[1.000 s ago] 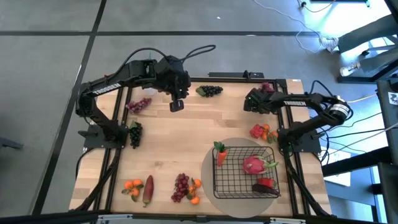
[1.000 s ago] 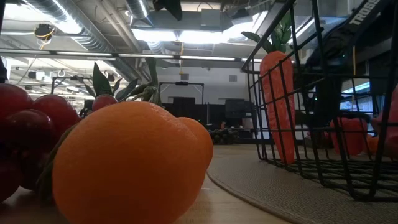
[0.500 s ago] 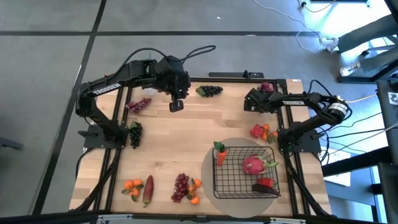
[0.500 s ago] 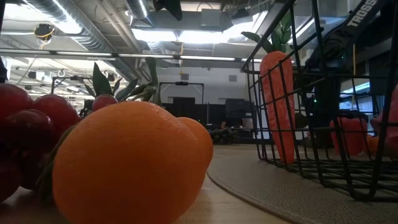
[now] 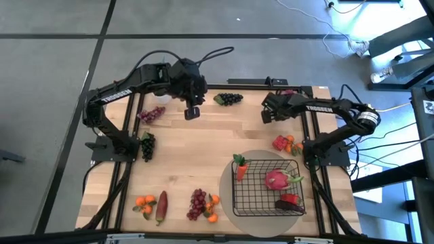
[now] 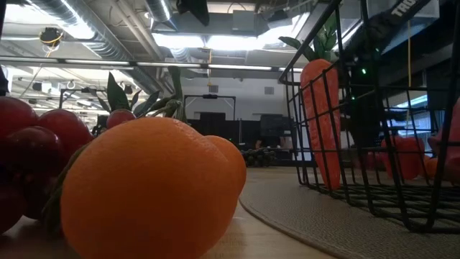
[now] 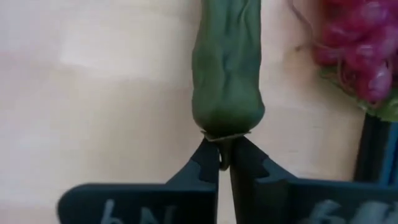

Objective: Build produce basket
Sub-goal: Put the top right pepper into the wire basket

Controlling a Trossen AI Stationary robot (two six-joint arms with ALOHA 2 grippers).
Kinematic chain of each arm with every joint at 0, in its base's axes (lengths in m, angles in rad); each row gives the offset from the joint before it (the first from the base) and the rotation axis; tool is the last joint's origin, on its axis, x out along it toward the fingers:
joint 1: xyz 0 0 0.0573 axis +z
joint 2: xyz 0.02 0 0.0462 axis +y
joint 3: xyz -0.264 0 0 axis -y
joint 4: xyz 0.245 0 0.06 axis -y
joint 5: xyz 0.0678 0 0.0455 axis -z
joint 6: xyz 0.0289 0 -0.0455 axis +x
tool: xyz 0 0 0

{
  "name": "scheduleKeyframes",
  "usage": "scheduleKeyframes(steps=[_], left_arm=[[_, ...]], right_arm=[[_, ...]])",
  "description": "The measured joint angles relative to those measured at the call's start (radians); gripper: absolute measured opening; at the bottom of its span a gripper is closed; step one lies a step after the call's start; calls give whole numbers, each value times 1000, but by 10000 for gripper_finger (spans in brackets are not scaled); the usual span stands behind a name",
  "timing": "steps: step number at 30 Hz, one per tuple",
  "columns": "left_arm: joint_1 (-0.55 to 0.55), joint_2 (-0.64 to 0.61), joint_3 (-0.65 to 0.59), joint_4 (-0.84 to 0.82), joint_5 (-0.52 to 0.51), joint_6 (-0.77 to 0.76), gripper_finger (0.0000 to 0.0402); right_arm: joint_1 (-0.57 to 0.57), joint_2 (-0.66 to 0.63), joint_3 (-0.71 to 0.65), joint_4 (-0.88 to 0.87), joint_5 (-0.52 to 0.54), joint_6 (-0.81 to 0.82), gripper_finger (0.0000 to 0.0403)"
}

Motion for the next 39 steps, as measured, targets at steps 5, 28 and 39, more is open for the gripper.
scheduleKeyframes(steps=[5, 28, 39], left_arm=[[17, 0, 0, 0, 0, 15, 69], [108, 0, 0, 2, 99, 60, 69], [47, 0, 0, 34, 181, 23, 69]], right_arm=[[47, 0, 158, -237, -11, -99, 2], [466, -42, 791, -796, -350, -414, 0], [717, -153, 797, -795, -609, -335, 0]])
